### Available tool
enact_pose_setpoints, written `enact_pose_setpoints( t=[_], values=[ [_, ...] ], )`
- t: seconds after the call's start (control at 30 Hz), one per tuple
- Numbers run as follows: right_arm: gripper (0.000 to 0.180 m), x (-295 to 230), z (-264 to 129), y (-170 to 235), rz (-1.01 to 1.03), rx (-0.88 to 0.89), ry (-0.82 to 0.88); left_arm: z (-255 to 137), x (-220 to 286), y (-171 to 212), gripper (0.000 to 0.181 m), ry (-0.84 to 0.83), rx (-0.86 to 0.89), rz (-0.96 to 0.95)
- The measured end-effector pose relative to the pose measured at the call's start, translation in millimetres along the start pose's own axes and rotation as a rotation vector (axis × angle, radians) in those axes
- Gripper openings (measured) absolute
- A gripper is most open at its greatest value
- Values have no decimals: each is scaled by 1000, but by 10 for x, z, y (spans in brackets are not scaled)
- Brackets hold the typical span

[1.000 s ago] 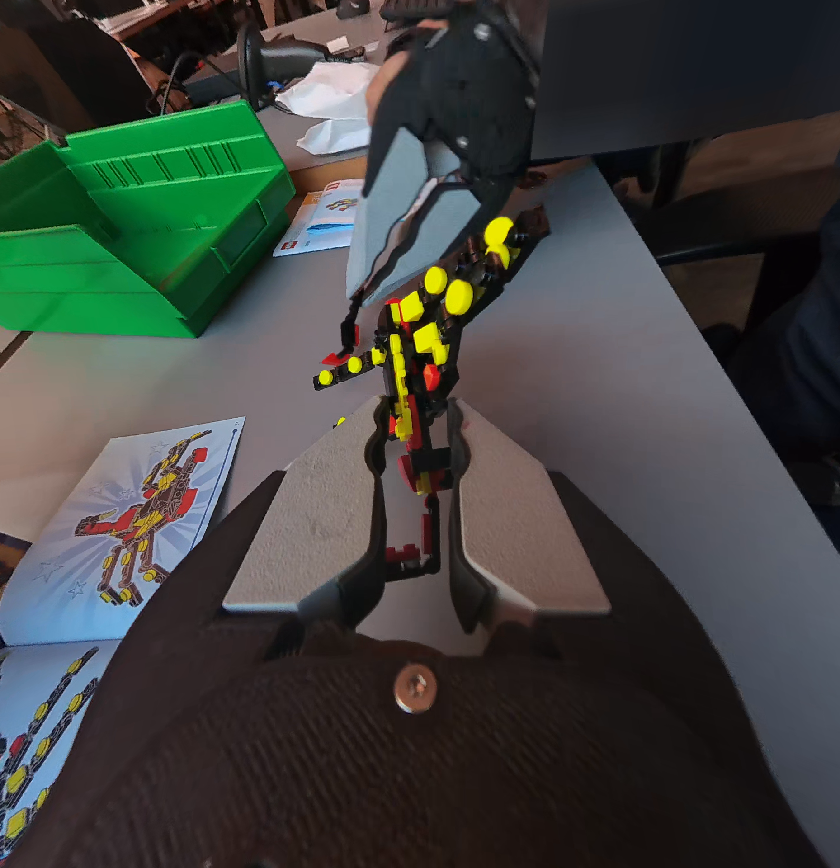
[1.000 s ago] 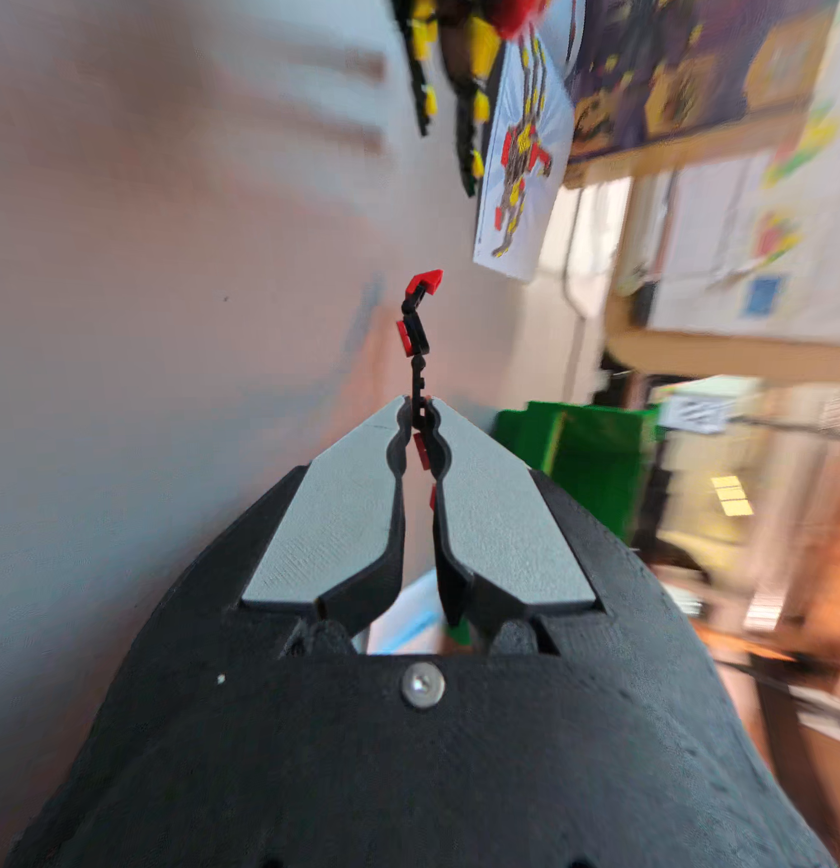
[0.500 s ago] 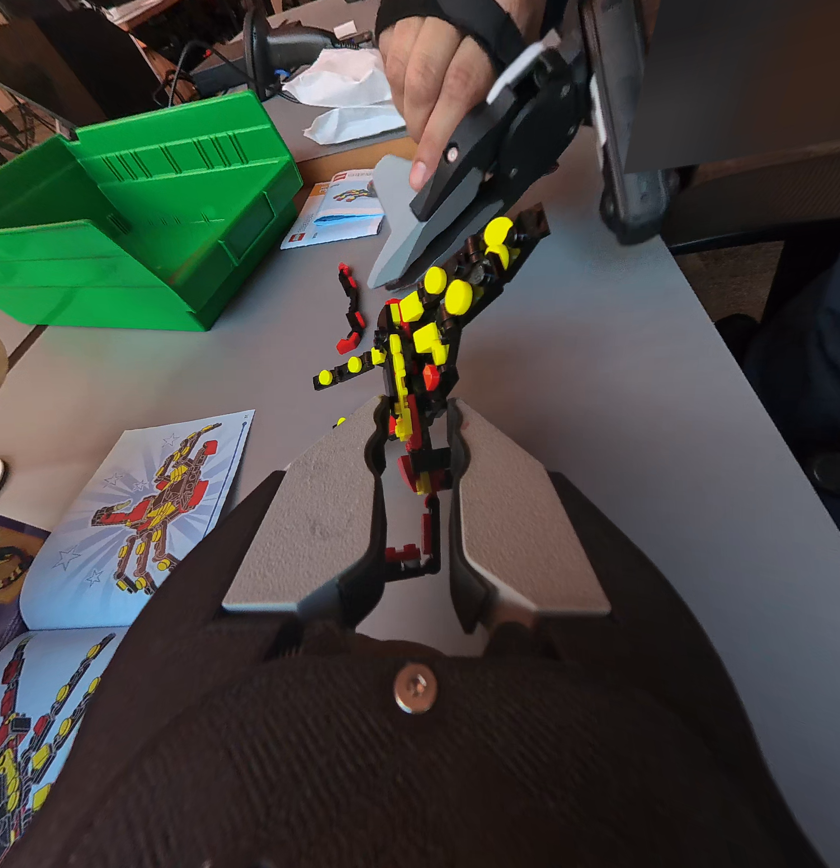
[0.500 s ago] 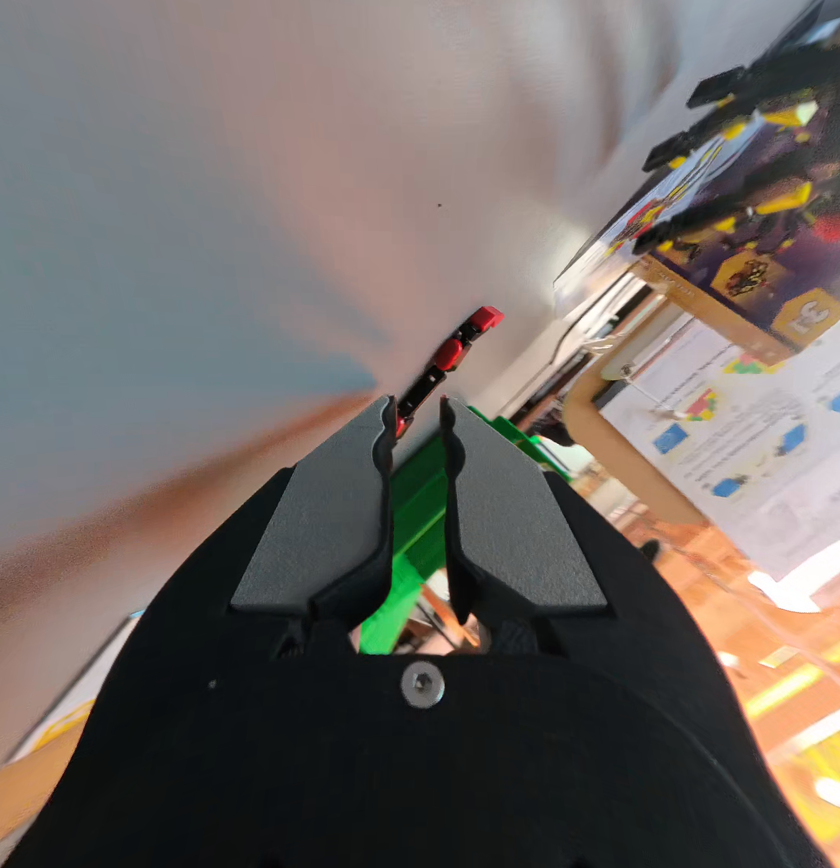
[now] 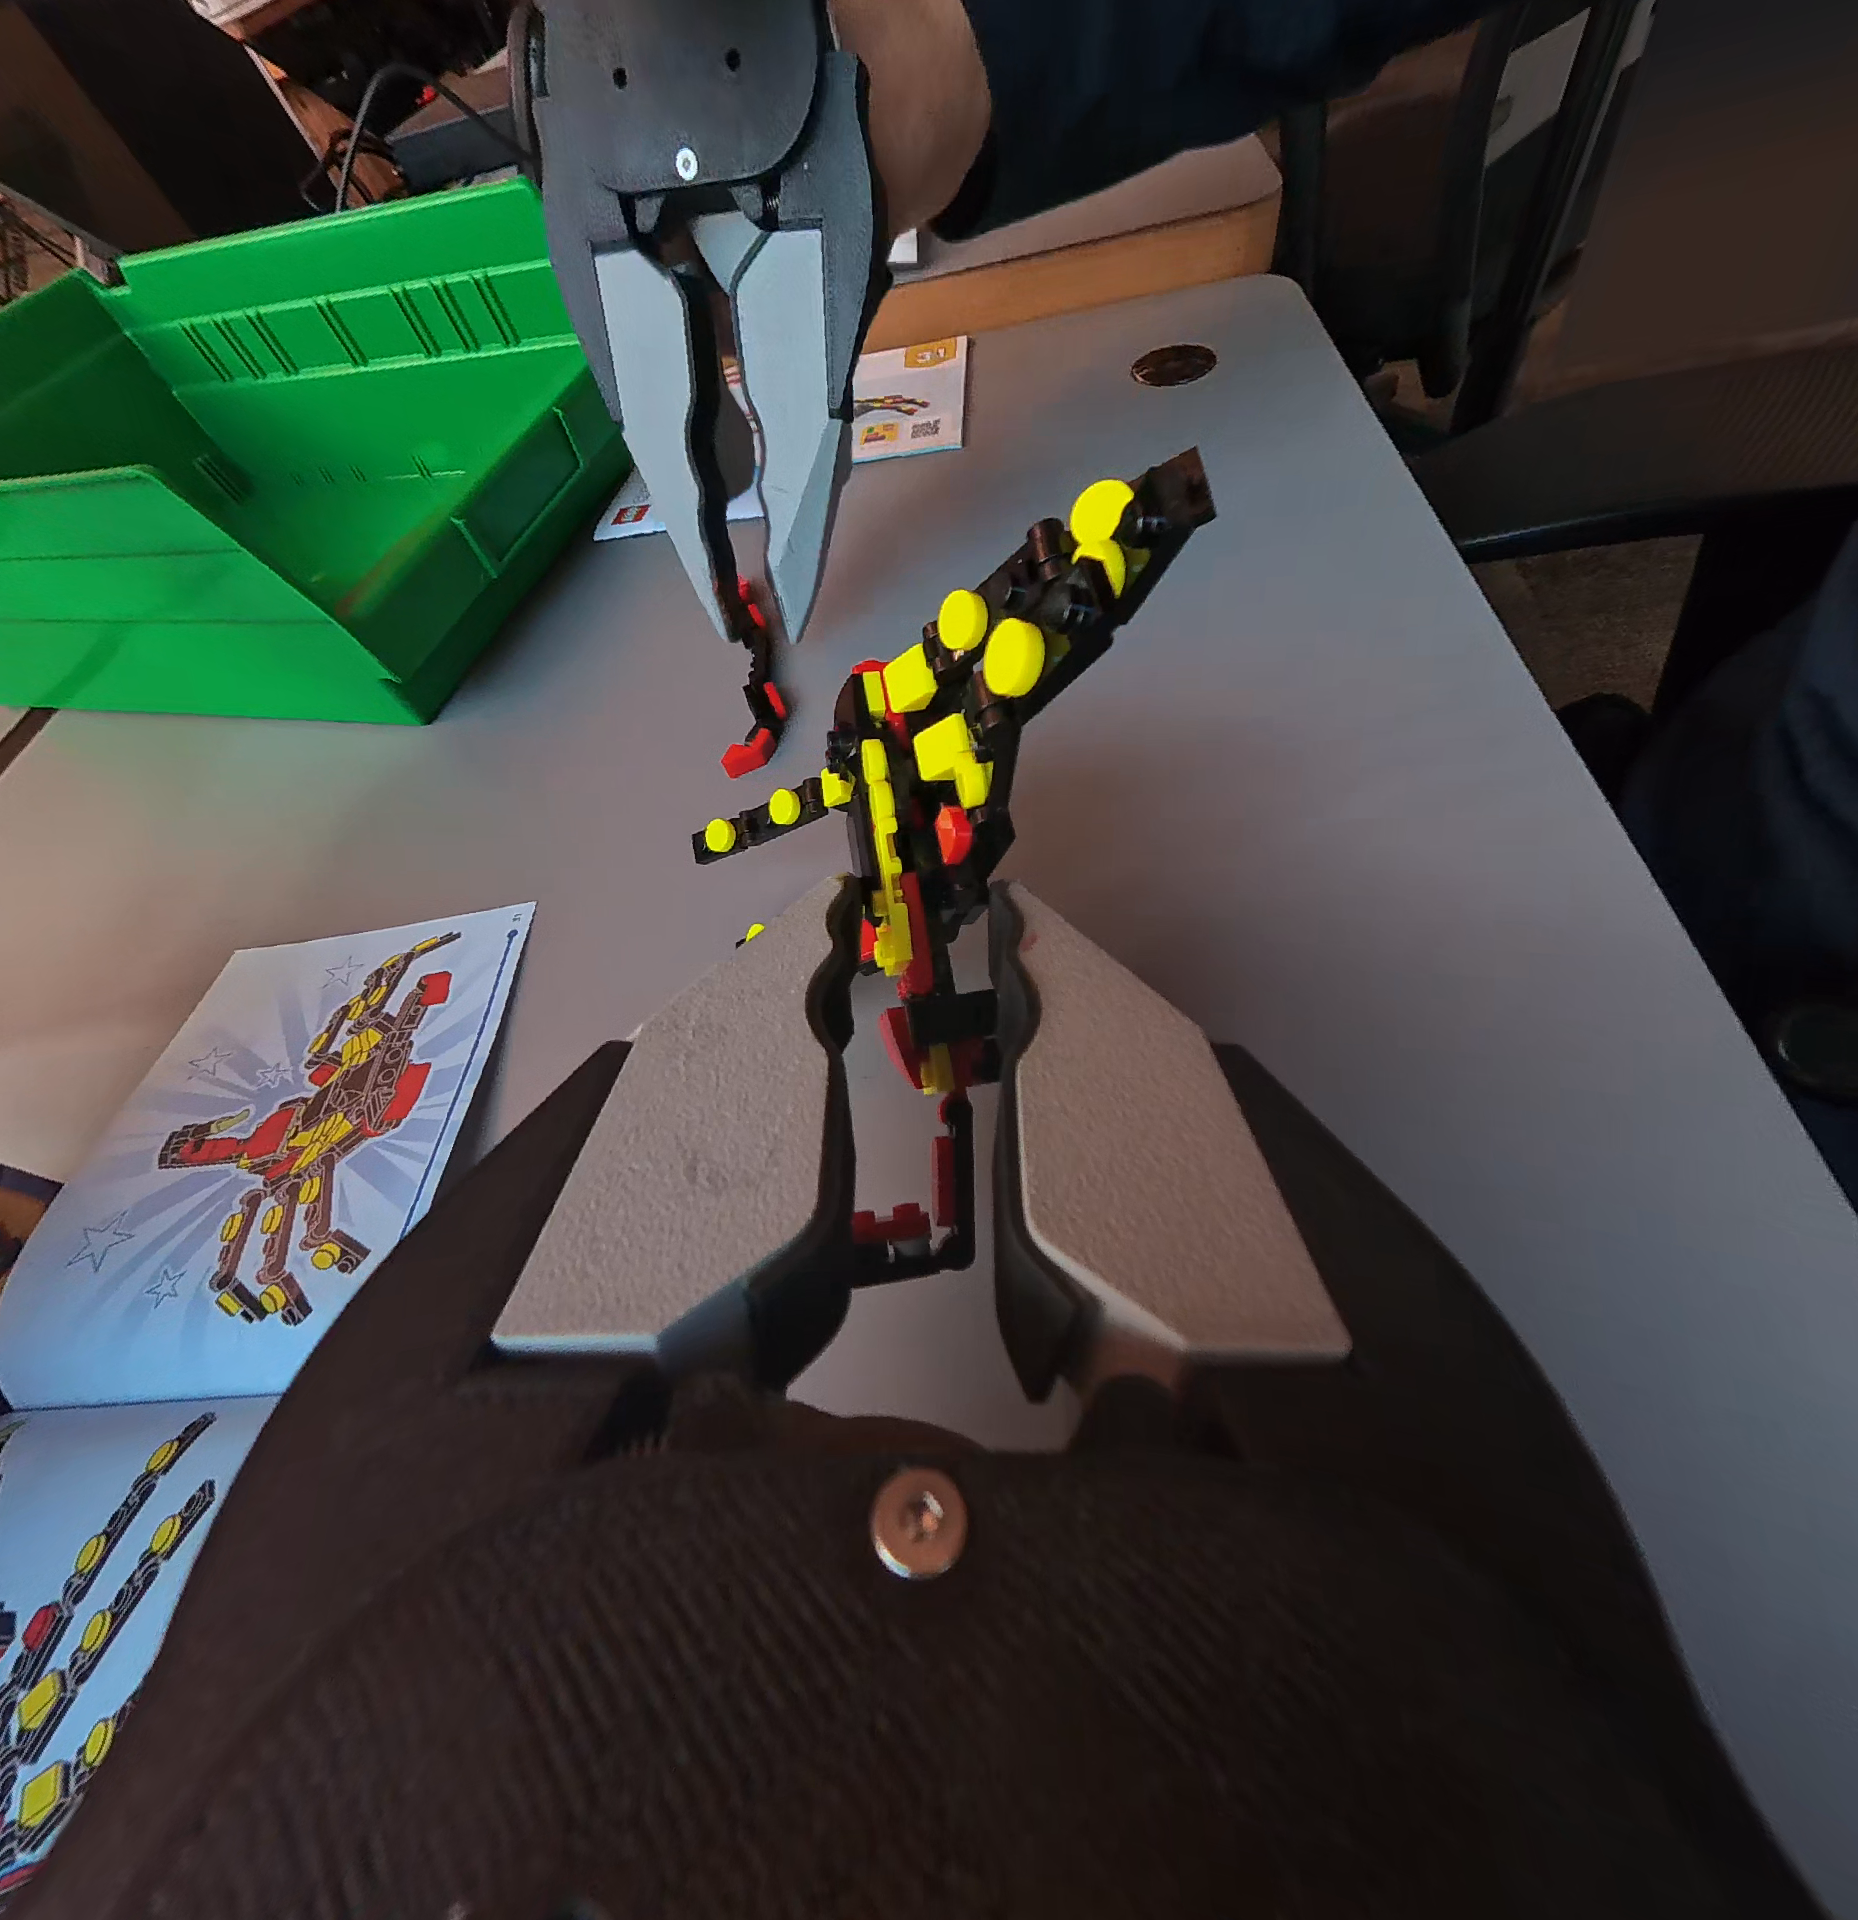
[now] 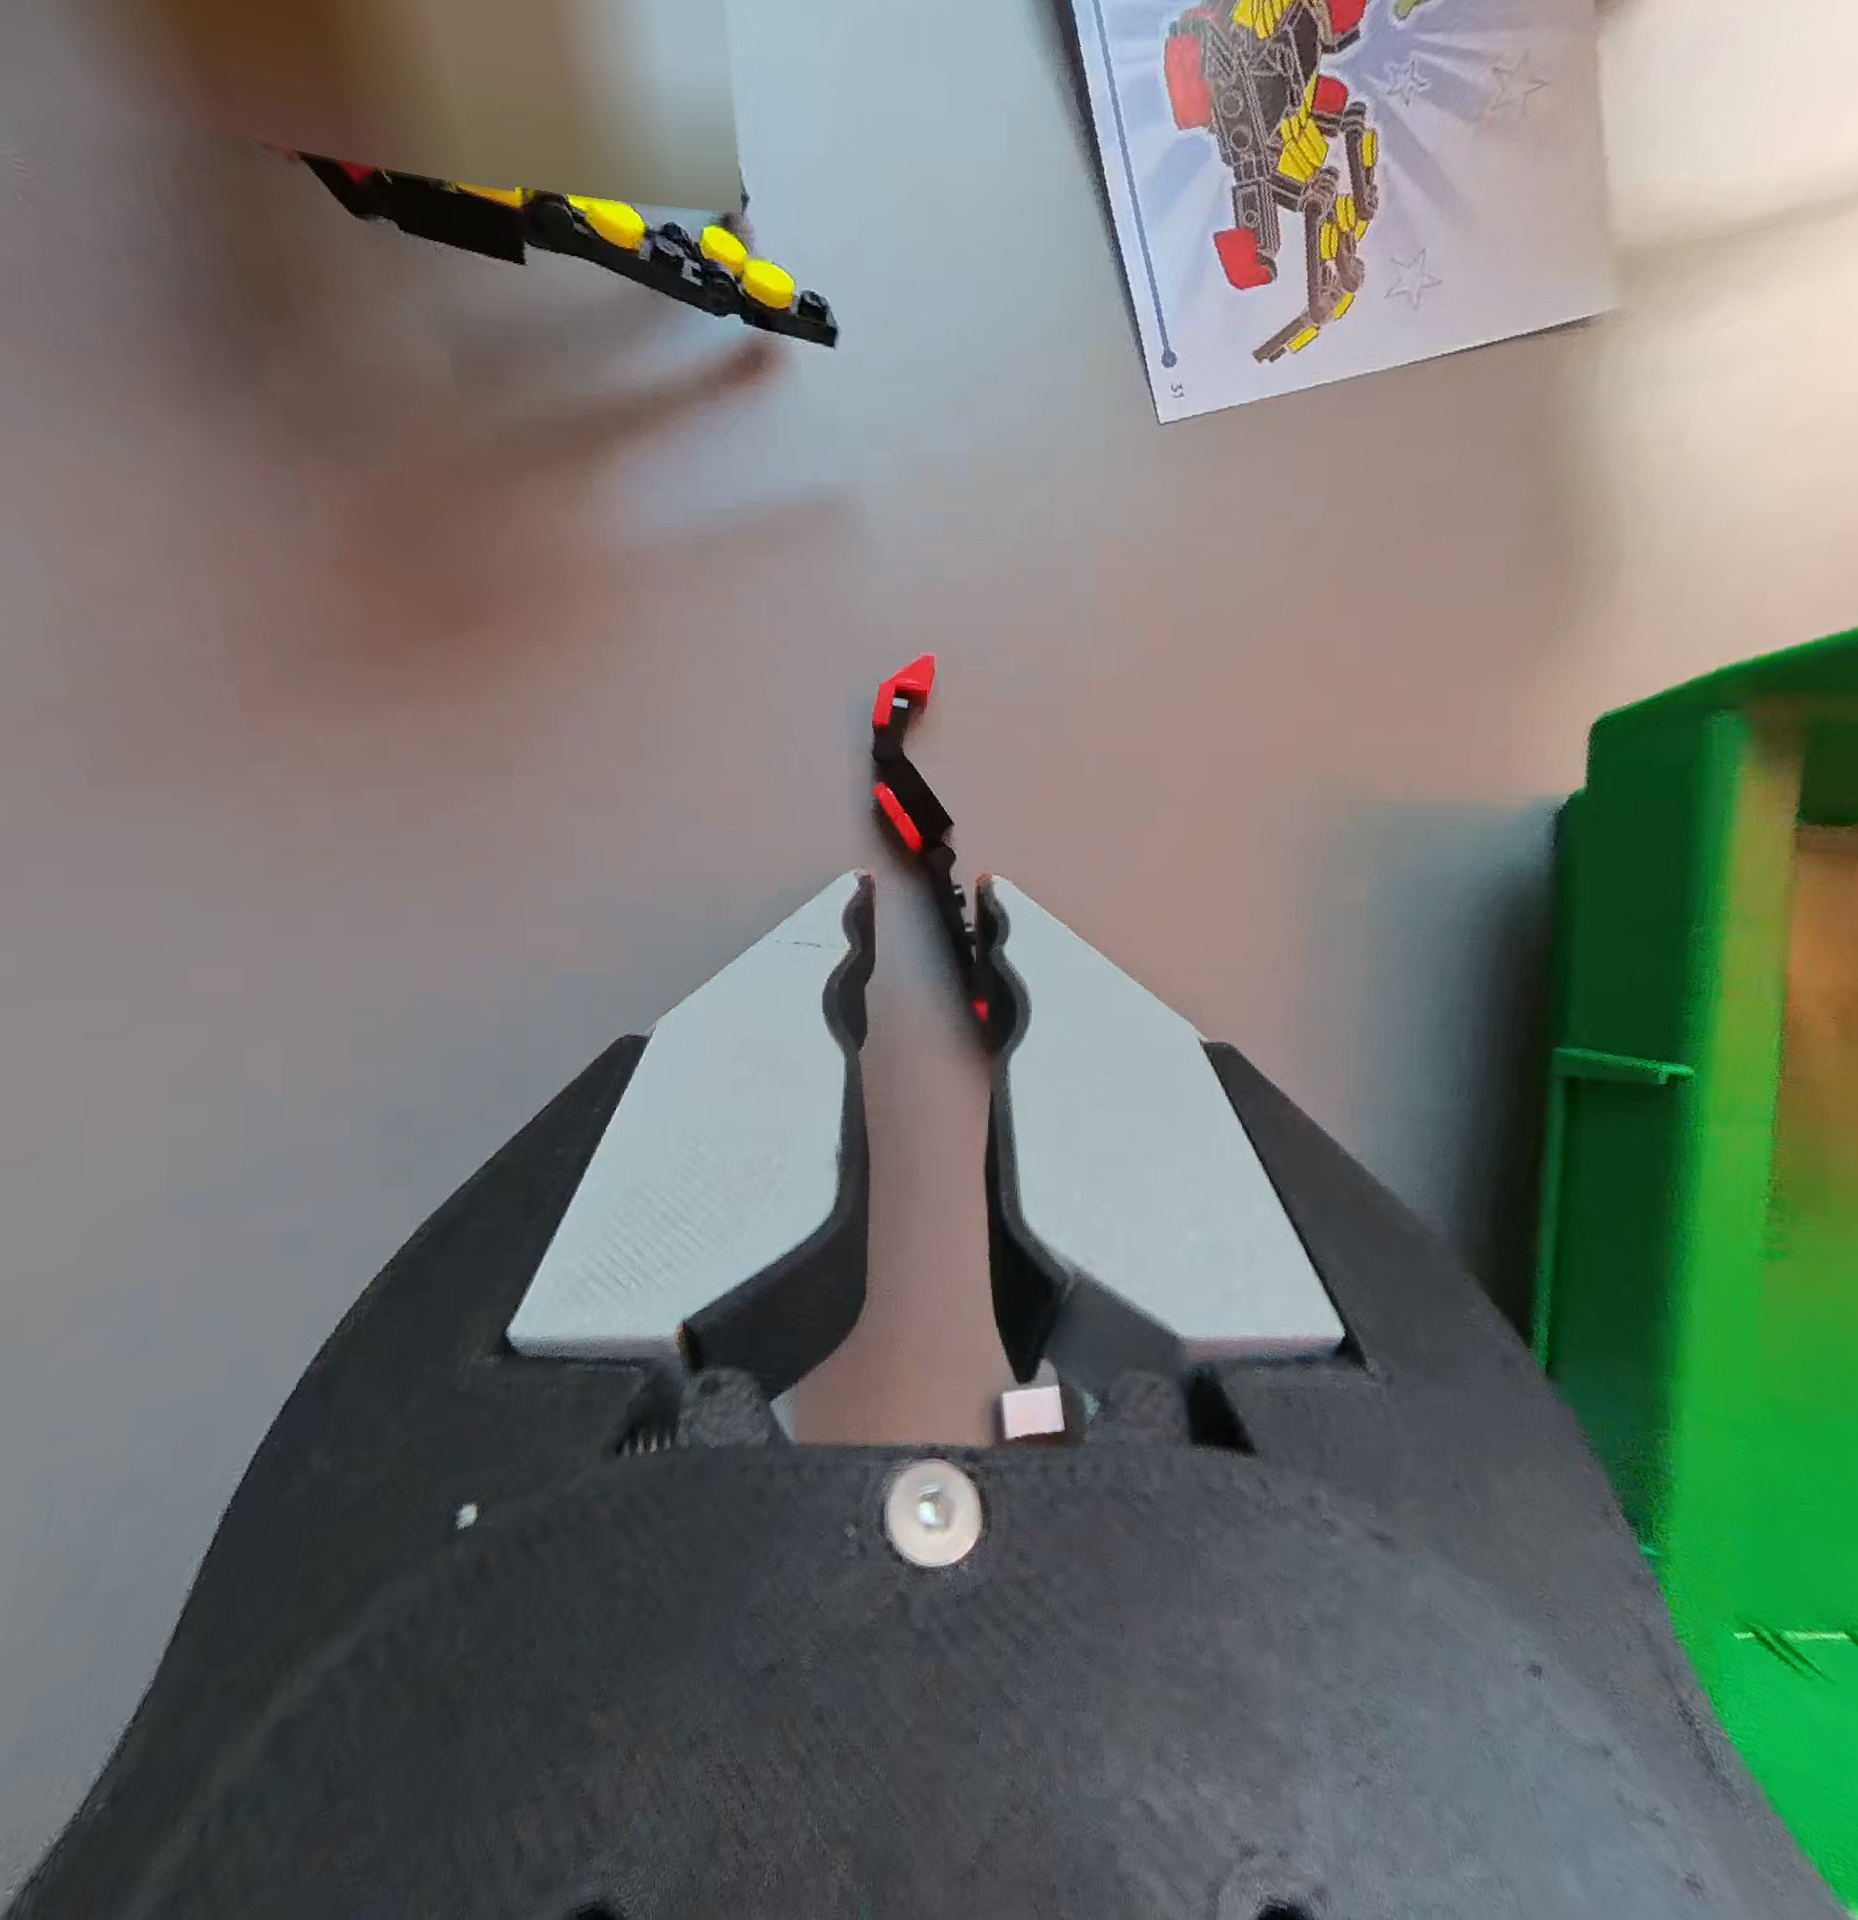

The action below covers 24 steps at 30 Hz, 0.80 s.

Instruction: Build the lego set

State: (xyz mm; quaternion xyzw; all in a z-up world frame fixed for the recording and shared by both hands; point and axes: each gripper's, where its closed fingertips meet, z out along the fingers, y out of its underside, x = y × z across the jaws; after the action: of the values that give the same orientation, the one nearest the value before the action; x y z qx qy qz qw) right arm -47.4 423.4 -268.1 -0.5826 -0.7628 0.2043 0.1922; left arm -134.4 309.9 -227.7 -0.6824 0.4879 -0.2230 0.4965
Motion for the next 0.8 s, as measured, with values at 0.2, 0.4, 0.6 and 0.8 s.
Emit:
enact_pose_setpoints(
  t=[0.2, 0.4, 0.6, 0.8],
  values=[
    [27, -13, 87, -69, -51, 21, 23, 1, 3, 1, 21, 6, 0, -5],
    [24, -28, 195, -112, -95, -11, 56, 1, -1, 2, 21, 5, 0, -8],
    [7, 11, 200, -110, -261, -71, 176, 8, -9, 7, 21, -5, -6, -6],
    [6, -102, 141, -313, -725, -128, 592, 21, -179, 3, 21, -113, -9, -19]
  ],
)
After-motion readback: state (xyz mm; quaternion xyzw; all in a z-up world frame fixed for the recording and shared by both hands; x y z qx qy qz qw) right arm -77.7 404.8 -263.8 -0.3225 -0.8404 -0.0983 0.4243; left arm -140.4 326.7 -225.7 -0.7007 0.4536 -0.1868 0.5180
